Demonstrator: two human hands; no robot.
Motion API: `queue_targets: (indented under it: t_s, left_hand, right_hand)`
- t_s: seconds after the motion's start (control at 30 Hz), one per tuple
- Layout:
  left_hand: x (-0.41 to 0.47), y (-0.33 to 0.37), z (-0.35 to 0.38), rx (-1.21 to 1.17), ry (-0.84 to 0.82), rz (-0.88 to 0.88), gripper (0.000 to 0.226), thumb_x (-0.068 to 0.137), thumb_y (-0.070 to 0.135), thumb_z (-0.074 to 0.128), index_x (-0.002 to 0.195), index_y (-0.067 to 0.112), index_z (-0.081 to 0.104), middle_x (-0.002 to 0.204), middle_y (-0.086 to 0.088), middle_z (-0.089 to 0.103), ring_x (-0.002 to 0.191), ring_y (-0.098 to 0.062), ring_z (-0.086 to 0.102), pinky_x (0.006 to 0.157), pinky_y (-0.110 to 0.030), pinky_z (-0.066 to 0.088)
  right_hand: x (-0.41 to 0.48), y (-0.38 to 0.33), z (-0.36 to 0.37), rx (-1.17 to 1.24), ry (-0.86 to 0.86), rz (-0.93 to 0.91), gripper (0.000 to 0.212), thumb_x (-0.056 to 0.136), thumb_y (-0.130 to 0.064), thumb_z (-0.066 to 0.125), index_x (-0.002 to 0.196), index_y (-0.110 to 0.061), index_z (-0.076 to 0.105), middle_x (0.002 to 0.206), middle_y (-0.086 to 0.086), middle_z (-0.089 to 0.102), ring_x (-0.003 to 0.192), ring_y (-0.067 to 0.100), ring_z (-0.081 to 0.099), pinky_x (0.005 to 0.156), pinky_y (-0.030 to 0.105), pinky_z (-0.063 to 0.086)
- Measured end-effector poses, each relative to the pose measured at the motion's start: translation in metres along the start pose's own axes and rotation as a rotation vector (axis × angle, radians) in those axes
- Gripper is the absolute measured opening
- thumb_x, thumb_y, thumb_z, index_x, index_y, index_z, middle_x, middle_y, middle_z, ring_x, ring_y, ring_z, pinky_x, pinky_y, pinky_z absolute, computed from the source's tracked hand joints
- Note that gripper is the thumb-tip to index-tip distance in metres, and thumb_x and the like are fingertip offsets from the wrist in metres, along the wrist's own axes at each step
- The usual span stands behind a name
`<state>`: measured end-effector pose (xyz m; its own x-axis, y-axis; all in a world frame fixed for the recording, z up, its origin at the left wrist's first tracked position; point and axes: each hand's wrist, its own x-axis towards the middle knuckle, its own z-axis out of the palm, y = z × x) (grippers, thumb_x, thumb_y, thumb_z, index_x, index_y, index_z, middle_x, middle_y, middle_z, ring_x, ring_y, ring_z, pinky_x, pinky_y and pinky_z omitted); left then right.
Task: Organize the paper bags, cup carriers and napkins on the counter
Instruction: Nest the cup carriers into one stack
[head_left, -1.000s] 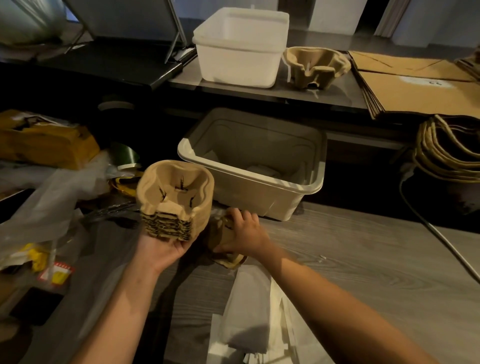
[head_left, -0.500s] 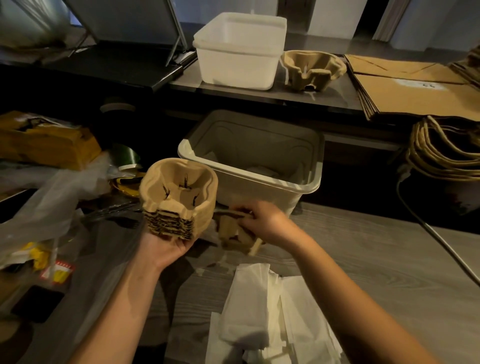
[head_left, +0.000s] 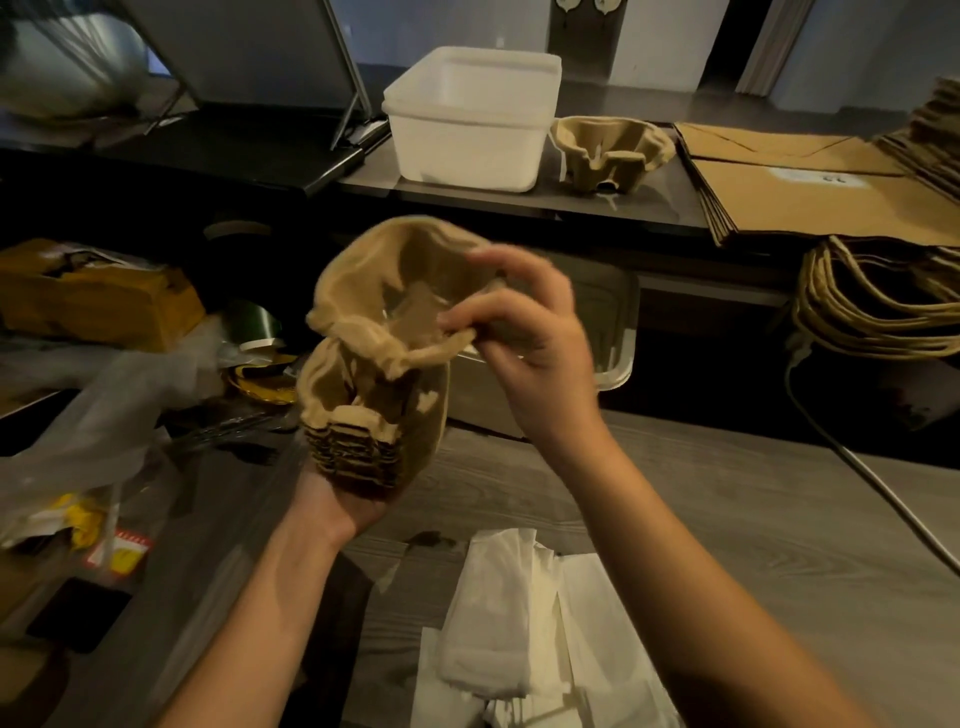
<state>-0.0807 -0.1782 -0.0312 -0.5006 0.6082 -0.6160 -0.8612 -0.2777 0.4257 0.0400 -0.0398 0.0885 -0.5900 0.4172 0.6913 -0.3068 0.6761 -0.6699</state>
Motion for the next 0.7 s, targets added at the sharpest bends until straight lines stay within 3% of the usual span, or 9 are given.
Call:
queue_targets:
  t_s: [0.1,0.2,0.33,0.47,0.53,0.63,0.7]
  left_hand:
    - [-0.002,-0.006,0.007,0.053,-0.081,0.014,0.057,0.092,0.053,0.033,0.097,0.010,0.071,0.097,-0.020,0.070,0.085,-0.034,0.068,0.067,-0.046,0.057]
    - [-0.006,-0.008,0.010,0.051,-0.164,-0.002,0.061,0.091,0.052,0.036,0.082,0.009,0.078,0.099,-0.019,0.070,0.082,-0.033,0.070,0.073,-0.046,0.055]
    - [-0.008,-0.012,0.013,0.034,-0.164,-0.012,0.046,0.086,0.046,0.047,0.108,0.011,0.068,0.107,-0.018,0.068,0.094,-0.033,0.067,0.076,-0.045,0.055]
    - [-0.009,-0.013,0.016,0.036,-0.111,-0.033,0.049,0.093,0.053,0.039,0.109,0.013,0.061,0.108,-0.018,0.067,0.100,-0.032,0.059,0.073,-0.042,0.056]
    - [-0.013,-0.011,0.017,0.057,-0.115,-0.048,0.052,0.092,0.055,0.037,0.109,0.013,0.060,0.102,-0.018,0.068,0.096,-0.032,0.059,0.065,-0.039,0.059]
    - [-0.019,-0.013,0.023,0.021,-0.129,-0.067,0.053,0.090,0.056,0.038,0.112,0.012,0.058,0.102,-0.020,0.067,0.094,-0.034,0.060,0.058,-0.039,0.058]
    - [-0.023,-0.014,0.033,0.017,-0.158,-0.061,0.053,0.089,0.055,0.037,0.111,0.011,0.059,0.101,-0.021,0.068,0.093,-0.034,0.061,0.061,-0.041,0.059]
  right_hand:
    - [-0.010,0.021,0.012,-0.042,-0.134,0.015,0.022,0.078,0.002,0.065,0.086,-0.016,0.073,0.120,-0.006,0.052,0.120,0.022,0.046,0.101,0.042,0.042]
    - [-0.019,0.033,0.011,-0.055,-0.207,0.072,0.022,0.081,0.004,0.061,0.089,-0.012,0.073,0.122,0.001,0.059,0.125,0.020,0.048,0.103,0.038,0.043]
    - [-0.016,0.041,0.002,-0.052,-0.307,0.161,0.029,0.084,0.007,0.056,0.093,-0.015,0.074,0.123,0.002,0.062,0.127,0.009,0.044,0.108,0.022,0.036]
    - [-0.019,0.042,0.001,0.055,-0.374,0.347,0.041,0.088,0.010,0.043,0.085,-0.020,0.069,0.118,-0.005,0.063,0.132,0.006,0.038,0.105,0.012,0.033]
    - [-0.020,0.039,0.002,0.205,-0.350,0.449,0.039,0.090,0.003,0.039,0.085,-0.022,0.069,0.118,-0.011,0.060,0.130,-0.001,0.038,0.102,0.010,0.033]
    - [-0.027,0.037,0.003,0.452,-0.185,0.581,0.027,0.087,-0.029,0.043,0.107,-0.036,0.061,0.129,-0.022,0.051,0.128,0.000,0.043,0.109,0.025,0.035]
    - [-0.036,0.035,0.006,0.573,-0.153,0.699,0.040,0.082,-0.051,0.049,0.121,-0.045,0.049,0.132,-0.017,0.050,0.124,0.007,0.048,0.106,0.035,0.040]
